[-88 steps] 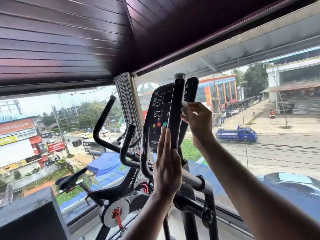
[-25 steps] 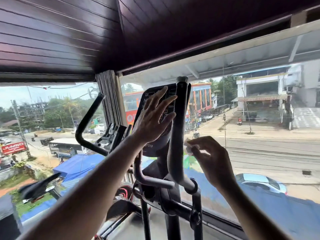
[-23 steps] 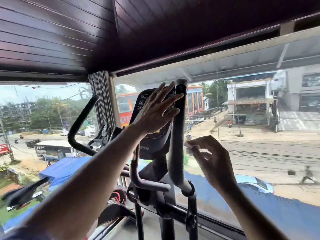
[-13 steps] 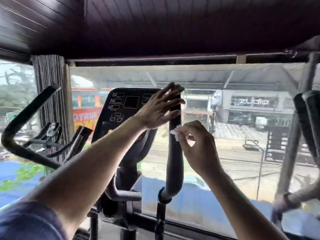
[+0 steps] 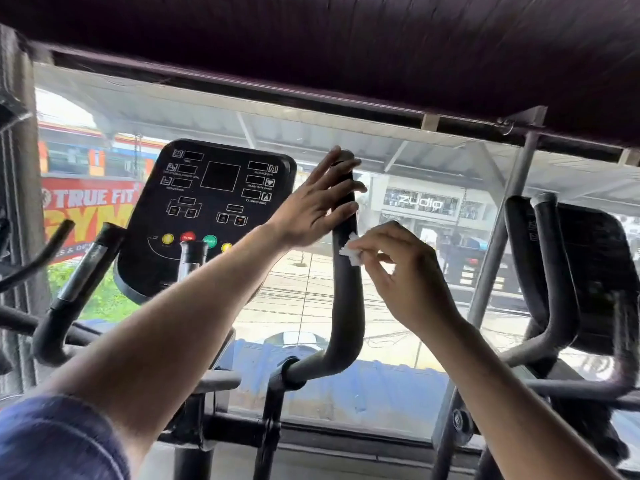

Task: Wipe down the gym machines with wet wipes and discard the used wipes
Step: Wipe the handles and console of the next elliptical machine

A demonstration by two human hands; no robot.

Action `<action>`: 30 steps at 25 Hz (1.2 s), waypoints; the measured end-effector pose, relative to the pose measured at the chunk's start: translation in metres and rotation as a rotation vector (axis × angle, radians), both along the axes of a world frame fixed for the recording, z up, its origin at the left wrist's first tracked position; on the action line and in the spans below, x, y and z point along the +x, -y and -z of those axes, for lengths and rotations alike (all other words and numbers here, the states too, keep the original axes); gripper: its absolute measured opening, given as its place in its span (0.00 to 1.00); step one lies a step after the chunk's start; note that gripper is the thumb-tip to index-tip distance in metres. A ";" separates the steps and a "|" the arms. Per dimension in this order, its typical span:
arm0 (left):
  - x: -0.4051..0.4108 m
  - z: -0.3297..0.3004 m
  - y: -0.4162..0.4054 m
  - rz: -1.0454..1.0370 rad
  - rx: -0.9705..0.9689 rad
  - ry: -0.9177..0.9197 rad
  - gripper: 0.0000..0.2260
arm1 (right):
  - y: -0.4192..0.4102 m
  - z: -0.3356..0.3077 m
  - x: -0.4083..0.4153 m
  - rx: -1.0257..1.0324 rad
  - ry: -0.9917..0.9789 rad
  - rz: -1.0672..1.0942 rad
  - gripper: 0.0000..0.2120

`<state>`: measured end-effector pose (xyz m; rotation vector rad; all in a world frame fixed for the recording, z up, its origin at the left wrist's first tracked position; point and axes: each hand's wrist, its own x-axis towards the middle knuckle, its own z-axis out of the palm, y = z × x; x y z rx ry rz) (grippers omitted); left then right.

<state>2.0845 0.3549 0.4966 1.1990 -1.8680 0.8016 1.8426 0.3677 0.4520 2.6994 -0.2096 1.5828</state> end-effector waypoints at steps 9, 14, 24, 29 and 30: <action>0.014 -0.039 0.004 -0.150 -0.004 0.294 0.26 | -0.039 0.046 -0.041 -0.134 -0.269 0.032 0.10; 0.014 -0.030 0.009 -0.023 -0.081 0.222 0.22 | -0.016 -0.044 0.003 -0.607 -0.501 0.206 0.10; 0.011 -0.024 0.014 -0.006 -0.043 0.145 0.23 | -0.029 -0.007 -0.010 -0.664 -0.799 0.177 0.12; 0.008 -0.018 0.019 0.049 -0.078 0.094 0.21 | -0.028 -0.026 0.000 -0.692 -0.833 0.162 0.09; 0.007 -0.017 0.020 0.074 -0.086 0.072 0.21 | -0.024 -0.036 0.008 -0.714 -0.786 0.204 0.08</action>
